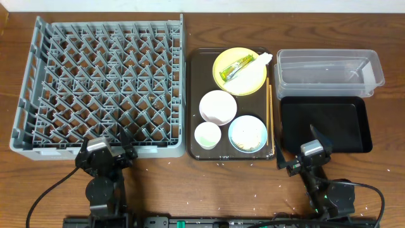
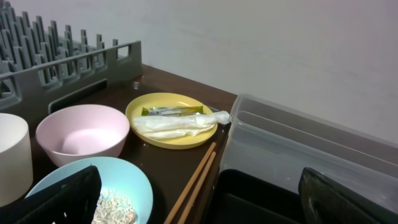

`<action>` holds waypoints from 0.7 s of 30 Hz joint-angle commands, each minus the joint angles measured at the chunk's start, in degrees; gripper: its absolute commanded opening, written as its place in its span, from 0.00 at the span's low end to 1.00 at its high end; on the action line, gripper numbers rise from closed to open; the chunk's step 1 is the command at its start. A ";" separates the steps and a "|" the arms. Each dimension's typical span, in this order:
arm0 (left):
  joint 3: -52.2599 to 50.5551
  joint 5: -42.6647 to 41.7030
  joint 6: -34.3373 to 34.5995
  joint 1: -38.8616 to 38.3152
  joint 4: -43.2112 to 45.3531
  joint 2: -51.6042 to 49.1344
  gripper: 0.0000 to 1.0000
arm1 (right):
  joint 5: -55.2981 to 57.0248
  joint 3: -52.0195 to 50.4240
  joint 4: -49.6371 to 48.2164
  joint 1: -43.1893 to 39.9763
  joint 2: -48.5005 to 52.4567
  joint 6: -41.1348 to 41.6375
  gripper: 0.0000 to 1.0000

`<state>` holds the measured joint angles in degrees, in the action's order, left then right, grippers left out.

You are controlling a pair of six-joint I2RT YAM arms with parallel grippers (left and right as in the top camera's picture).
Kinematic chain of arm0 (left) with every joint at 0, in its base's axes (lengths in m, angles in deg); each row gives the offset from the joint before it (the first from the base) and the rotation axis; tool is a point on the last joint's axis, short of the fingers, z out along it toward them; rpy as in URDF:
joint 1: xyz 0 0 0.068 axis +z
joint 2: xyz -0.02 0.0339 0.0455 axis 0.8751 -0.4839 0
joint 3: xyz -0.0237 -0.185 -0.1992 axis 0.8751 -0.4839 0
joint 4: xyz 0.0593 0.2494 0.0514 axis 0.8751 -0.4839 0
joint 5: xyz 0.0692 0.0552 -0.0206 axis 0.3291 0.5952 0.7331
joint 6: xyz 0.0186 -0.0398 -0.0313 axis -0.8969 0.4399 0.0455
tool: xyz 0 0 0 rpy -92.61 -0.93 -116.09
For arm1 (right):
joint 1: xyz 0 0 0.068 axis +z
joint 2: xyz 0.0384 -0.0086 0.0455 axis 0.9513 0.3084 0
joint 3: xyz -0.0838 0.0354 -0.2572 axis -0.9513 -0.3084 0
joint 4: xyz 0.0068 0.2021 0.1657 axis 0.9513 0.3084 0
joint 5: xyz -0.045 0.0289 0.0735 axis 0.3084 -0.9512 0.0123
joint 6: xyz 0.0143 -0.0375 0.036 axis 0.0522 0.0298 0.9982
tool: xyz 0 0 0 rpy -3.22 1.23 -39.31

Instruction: Sort waste into correct bins and load items into the dishwasher

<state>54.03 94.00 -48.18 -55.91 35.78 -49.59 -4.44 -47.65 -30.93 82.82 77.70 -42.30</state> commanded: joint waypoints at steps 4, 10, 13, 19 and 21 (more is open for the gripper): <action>-1.75 0.13 -0.31 0.26 -0.66 0.33 0.95 | 0.50 -0.24 0.04 -1.44 -0.35 -0.42 0.99; -1.75 0.13 -0.31 0.26 -0.66 0.33 0.95 | 0.50 -0.24 0.04 -1.44 -0.35 -0.42 0.99; -1.75 0.13 -0.31 0.26 -0.66 0.33 0.95 | 0.50 -0.24 0.04 -1.44 -0.35 -0.42 0.99; -1.75 0.13 -0.33 0.26 -0.63 0.33 0.95 | 1.16 -0.24 0.09 -1.44 -0.35 -1.70 0.99; -1.75 0.15 -0.37 0.26 -0.44 0.33 0.95 | 1.18 -0.24 0.07 -1.44 -0.35 -1.70 0.99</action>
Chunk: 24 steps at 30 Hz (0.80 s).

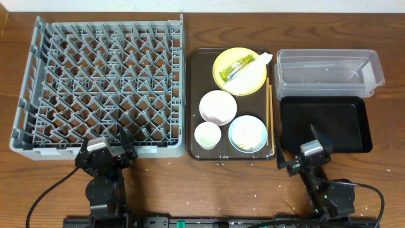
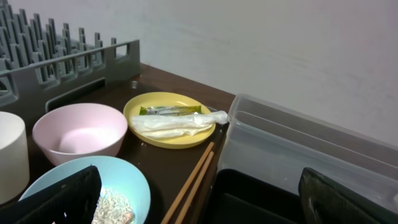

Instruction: Sort waste into correct bins and load items into the dishwasher

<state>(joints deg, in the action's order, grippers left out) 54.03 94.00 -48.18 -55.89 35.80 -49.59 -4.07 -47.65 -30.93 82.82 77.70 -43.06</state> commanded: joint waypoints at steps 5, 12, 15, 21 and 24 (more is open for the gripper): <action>-1.75 0.15 -0.35 0.24 -0.50 0.33 0.95 | 0.81 -0.24 0.07 -1.44 -0.35 -0.94 0.99; -1.75 0.13 -0.35 0.24 -0.50 0.33 0.95 | -0.04 -0.24 -1.03 -1.40 -0.35 -0.92 0.99; -1.75 0.13 -0.33 0.24 -0.50 0.33 0.95 | -0.52 -0.24 -1.92 -1.40 -0.35 -0.92 0.99; -1.70 0.11 -0.28 0.22 0.04 0.33 0.95 | -1.22 0.35 -3.19 -1.40 -0.35 0.96 0.99; -0.92 0.11 -0.31 0.22 0.44 0.33 0.95 | -2.08 2.10 -3.15 -1.40 -0.35 5.73 0.99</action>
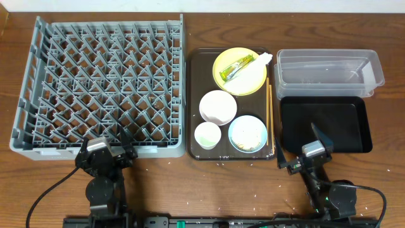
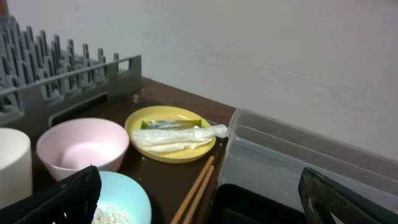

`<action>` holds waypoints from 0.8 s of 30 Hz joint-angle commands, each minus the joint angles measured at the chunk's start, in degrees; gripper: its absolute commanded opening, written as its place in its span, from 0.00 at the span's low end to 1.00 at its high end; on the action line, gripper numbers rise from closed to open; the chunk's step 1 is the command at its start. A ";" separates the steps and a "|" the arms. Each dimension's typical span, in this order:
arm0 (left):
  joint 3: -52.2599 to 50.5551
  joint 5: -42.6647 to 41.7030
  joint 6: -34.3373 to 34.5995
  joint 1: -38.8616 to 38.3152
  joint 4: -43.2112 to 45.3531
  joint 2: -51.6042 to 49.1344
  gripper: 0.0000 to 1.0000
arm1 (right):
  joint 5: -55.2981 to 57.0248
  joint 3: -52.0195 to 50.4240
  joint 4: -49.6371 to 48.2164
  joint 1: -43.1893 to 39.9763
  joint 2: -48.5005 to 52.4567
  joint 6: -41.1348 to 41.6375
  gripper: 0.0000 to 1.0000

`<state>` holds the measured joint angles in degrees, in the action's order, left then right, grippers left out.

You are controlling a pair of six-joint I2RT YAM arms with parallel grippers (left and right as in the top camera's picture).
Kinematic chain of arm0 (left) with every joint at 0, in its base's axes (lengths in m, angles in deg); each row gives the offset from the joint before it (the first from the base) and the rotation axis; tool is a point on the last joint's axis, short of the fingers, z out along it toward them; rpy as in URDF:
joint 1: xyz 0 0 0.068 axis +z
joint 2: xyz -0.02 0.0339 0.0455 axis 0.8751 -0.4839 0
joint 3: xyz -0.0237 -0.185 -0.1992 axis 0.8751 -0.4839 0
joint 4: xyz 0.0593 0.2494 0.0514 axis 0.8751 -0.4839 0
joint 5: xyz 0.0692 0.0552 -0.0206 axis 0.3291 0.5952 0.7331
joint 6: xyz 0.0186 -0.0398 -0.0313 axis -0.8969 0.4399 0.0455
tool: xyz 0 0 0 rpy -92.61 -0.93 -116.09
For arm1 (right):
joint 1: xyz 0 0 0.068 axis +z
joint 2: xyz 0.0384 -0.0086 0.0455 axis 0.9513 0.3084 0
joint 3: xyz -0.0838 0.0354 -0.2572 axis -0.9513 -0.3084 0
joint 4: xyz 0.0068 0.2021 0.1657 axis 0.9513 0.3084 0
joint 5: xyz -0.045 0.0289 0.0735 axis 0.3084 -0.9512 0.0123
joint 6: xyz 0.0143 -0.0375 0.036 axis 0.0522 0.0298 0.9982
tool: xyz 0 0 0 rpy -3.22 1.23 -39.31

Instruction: Sort waste into correct bins and load items into the dishwasher

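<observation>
A brown tray [image 1: 196, 95] carries a yellow plate [image 1: 239, 71] with a green wrapper [image 1: 235, 67] and a white tissue [image 2: 177, 135]. It also holds a pink bowl [image 1: 218, 106], a white cup [image 1: 207, 135], a light blue bowl [image 1: 247, 133] of food scraps and chopsticks [image 1: 270, 117]. The grey dish rack [image 1: 101, 82] lies left of it. My right gripper [image 1: 302, 152] is open, low at the tray's front right corner, holding nothing. In the right wrist view the gripper [image 2: 199, 208] faces the chopsticks [image 2: 196, 190]. My left gripper [image 1: 106, 144] sits open at the rack's front edge.
A clear plastic bin [image 1: 329, 73] stands at the back right, with a black bin [image 1: 324, 123] in front of it, both beside the tray. A pale wall runs behind the table in the right wrist view.
My right gripper has shifted slightly; in its wrist view the dishes sit a bit lower and more wall shows. It is still open. The left arm and all objects are unmoved.
At both earlier moments both grippers rested open at the table's front, the dishes and waste lay on the tray, and the rack and bins held nothing. Only the right wrist has crept a little between the moments; nothing has been touched.
</observation>
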<state>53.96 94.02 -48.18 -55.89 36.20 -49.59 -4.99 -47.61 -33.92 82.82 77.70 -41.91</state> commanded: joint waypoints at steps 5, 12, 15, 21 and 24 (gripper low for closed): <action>-0.48 0.11 -0.17 0.24 0.66 0.33 0.95 | -1.16 4.55 -0.11 -1.40 0.48 5.70 0.99; -0.50 0.11 -0.17 0.24 0.61 0.33 0.95 | -2.99 16.85 -0.13 -1.40 14.08 7.04 0.99; -0.50 0.11 -0.17 0.24 0.59 0.33 0.95 | -6.99 25.99 0.37 -1.40 24.26 7.23 0.99; -0.50 0.11 -0.17 0.24 0.59 0.33 0.95 | -16.87 56.48 13.86 -1.38 55.25 10.23 0.99; -0.50 0.11 -0.17 0.24 0.59 0.33 0.95 | -18.27 72.54 27.26 -1.18 69.22 11.26 0.99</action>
<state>53.88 94.02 -48.16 -55.91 36.57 -49.64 -19.59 15.52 -11.47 81.69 139.12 -32.88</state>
